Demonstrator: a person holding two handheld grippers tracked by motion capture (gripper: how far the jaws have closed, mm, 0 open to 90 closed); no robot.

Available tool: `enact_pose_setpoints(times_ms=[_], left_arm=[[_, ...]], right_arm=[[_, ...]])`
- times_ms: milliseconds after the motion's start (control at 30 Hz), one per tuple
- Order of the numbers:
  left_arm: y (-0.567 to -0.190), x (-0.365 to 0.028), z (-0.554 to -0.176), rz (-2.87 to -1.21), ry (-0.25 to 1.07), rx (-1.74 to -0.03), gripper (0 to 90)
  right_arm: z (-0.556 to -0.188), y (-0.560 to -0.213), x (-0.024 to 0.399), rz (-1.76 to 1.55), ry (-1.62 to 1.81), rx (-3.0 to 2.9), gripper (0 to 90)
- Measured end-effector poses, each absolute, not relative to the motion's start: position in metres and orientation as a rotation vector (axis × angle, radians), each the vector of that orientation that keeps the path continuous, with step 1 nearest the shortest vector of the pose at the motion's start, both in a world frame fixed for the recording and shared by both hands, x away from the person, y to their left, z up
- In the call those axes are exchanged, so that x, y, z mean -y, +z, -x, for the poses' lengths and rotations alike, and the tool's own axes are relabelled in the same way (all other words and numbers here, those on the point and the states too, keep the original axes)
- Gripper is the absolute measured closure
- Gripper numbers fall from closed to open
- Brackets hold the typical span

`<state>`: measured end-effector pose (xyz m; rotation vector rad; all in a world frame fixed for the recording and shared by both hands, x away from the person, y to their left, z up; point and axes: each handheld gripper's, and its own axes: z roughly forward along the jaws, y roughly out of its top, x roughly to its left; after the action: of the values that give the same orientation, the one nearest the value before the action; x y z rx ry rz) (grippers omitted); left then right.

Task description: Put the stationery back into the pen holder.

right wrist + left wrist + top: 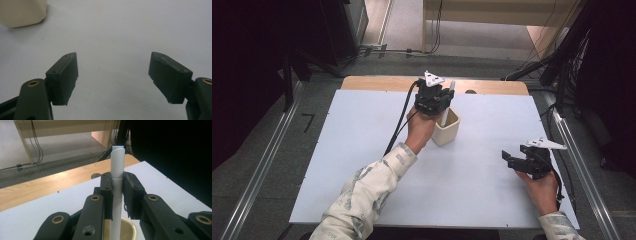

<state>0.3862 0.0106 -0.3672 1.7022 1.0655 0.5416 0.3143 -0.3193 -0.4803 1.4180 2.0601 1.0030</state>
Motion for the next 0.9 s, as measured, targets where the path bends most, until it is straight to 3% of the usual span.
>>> enact_pose_setpoints(times_ms=[667,700,767,900], left_arm=[[-0.403,-0.012,-0.388,-1.743,0.540,-1.087,78.3],[-0.403,-0.012,-0.389,-1.748,0.539,-1.082,76.2],[-0.405,-0.012,-0.389,-1.768,0.531,-1.071,60.7],[-0.407,-0.012,-0.389,-1.790,0.510,-1.070,45.3]], right_arm=[[-0.315,-0.481,0.318,-1.417,0.997,-2.066,21.7],[-0.315,-0.481,0.319,-1.417,0.997,-2.066,21.7],[-0.315,-0.481,0.319,-1.416,0.999,-2.065,21.7],[-0.315,-0.481,0.318,-1.417,0.997,-2.066,21.7]])
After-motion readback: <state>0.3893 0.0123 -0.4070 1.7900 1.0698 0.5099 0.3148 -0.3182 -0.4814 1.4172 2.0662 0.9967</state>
